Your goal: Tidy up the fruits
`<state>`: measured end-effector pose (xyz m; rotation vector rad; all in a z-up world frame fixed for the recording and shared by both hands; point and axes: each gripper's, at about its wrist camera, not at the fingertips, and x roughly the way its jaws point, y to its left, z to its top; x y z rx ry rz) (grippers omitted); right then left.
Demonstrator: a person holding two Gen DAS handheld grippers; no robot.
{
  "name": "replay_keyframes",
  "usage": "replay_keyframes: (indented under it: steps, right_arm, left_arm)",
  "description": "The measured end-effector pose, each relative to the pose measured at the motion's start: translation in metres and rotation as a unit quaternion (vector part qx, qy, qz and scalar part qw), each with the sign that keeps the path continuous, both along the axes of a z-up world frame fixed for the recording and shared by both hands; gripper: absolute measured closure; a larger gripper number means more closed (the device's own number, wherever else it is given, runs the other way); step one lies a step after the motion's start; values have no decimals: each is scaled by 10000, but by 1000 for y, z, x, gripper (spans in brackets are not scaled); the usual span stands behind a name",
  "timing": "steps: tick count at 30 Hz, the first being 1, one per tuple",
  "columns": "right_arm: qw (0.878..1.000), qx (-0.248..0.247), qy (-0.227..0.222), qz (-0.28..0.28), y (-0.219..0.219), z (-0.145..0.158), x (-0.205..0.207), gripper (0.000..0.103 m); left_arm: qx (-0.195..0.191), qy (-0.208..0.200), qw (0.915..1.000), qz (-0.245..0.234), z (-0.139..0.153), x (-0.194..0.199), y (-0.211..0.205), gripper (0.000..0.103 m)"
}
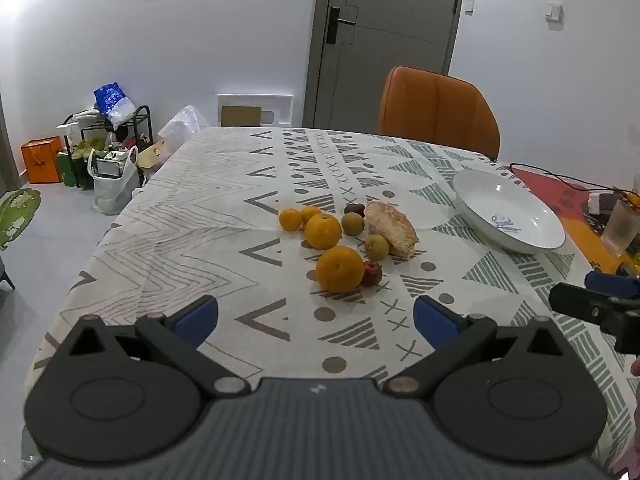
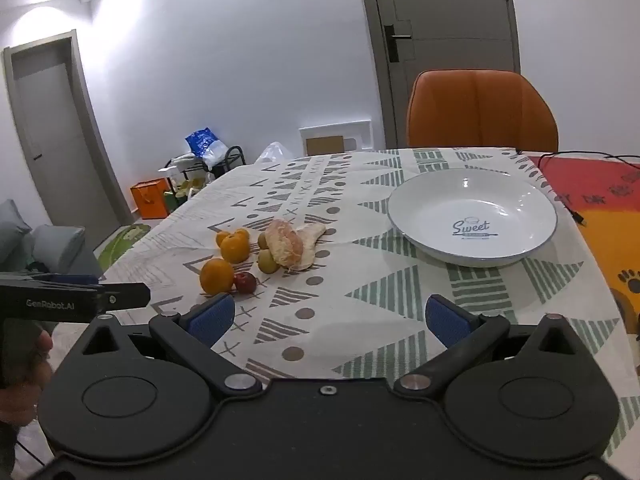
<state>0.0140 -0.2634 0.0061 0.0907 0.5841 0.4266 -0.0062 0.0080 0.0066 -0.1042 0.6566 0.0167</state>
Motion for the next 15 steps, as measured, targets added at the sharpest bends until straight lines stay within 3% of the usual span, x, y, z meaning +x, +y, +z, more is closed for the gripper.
replay_keyframes:
  steps: [15]
  right_arm:
    - [10000,-43,3,1,2,2,0,0]
  left_arm:
    - [33,-14,9999,139,3,-1,4,0]
